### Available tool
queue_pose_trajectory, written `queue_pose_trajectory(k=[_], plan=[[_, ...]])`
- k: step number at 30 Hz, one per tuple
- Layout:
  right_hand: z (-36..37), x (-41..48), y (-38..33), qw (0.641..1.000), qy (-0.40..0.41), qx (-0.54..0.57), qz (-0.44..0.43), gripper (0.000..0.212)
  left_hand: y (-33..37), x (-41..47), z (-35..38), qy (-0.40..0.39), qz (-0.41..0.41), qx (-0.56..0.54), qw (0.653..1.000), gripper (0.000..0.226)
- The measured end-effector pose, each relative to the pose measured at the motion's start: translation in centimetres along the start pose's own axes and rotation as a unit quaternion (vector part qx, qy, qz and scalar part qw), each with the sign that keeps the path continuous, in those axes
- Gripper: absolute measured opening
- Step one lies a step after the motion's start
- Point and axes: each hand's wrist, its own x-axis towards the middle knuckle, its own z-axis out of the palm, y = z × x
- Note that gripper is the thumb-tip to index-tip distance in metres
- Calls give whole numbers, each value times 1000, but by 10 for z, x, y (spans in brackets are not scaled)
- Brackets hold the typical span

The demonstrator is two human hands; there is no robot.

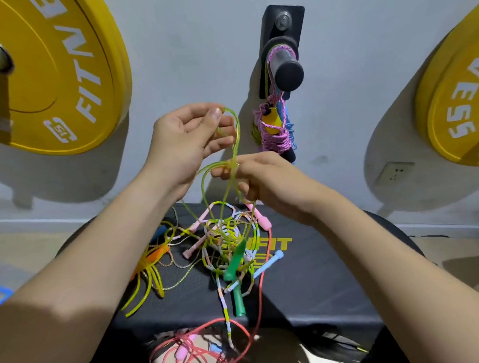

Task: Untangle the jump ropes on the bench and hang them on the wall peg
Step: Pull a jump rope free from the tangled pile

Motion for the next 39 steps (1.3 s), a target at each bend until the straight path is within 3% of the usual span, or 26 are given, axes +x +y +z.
queue_pose_trajectory(k=[4,6,8,10,12,15,16,17,19,20,23,25,27,31,36,39], plan=[[2,0,-3,998,-17,58,13,37,-6,4,-14,31,40,44,998,8],[4,-2,-6,998,47,2,-50,30,-11,5,-21,47,25,138,989,15],[8,-2,-10,984,138,-16,-109,27,-19,1,-21,37,-72,193,978,37],[8,-1,-19,970,189,68,-134,28,-30,-6,-23,-31,-192,201,960,67],[4,-1,-28,955,218,140,-146,28,-42,-19,-24,-147,-190,243,940,72],[-10,-2,-41,931,236,229,-160,32,-65,-41,-26,-319,-109,367,867,33],[-15,-4,-44,921,237,261,-165,32,-76,-45,-29,-332,-97,431,834,12],[-21,-5,-46,913,236,288,-168,31,-87,-45,-32,-324,-94,495,800,9],[-31,-7,-48,901,236,323,-169,31,-103,-43,-39,-265,-107,594,752,22],[-34,-7,-47,898,239,330,-164,31,-109,-41,-41,-223,-106,598,762,26],[-38,-7,-37,906,262,310,-118,31,-104,-31,-34,-98,-54,508,854,29],[-38,-7,-30,915,270,290,-78,29,-92,-24,-27,-57,-8,462,885,28],[-37,-7,-25,916,273,290,-43,28,-84,-17,-26,-65,-21,442,894,21],[-34,-6,-21,894,278,351,1,26,-83,-16,-27,-58,-142,393,907,10],[-29,-5,-20,853,266,447,31,31,-86,-27,-12,-35,-286,373,882,53],[-25,-3,-22,831,250,496,43,35,-78,-36,-1,-31,-306,277,910,26]])
